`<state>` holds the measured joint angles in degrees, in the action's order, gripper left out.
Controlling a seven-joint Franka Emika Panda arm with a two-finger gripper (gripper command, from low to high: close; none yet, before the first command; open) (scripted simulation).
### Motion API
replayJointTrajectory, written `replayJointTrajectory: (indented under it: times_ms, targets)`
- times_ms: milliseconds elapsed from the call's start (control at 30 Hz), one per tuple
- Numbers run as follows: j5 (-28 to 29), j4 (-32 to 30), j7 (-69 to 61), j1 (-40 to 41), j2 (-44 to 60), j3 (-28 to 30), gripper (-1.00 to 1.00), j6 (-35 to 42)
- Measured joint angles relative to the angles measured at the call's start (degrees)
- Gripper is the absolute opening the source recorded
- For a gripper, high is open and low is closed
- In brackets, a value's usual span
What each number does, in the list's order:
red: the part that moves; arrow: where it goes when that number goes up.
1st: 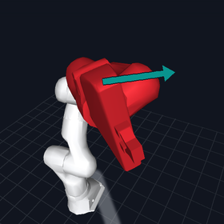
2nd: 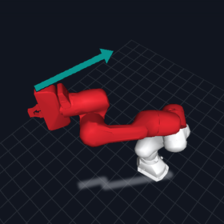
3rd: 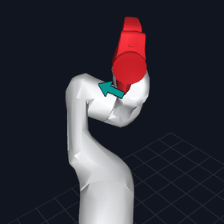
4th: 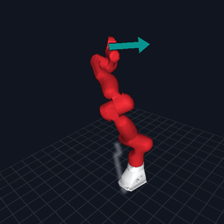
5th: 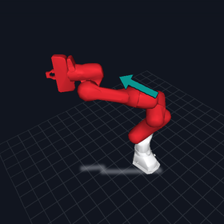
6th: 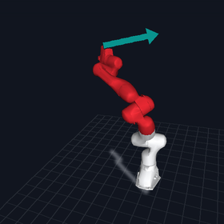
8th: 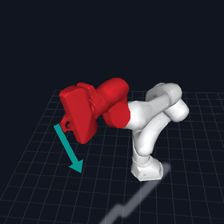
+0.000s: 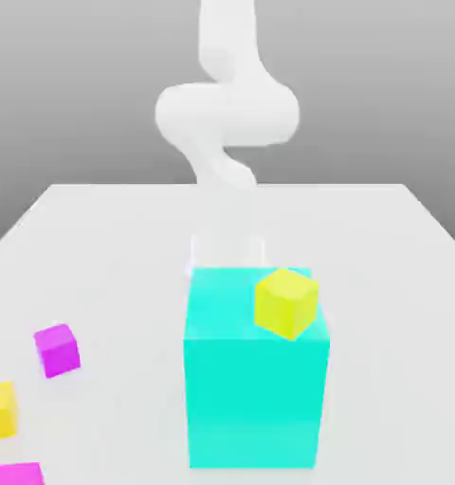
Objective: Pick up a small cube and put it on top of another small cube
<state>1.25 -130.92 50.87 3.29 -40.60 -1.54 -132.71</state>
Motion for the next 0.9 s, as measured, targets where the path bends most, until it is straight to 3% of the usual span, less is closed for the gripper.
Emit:
replayJointTrajectory:
  times_ms: [300,567,900]
  targets:
    - [5.4,3.1,18.9,10.3,19.1,-4.1,0.0,-3.3]
    - [9.4,5.9,34.9,16.0,35.8,-3.8,0.0,-6.2]
    - [6.5,9.0,49.5,19.8,55.6,-0.7,0.0,-10.8]
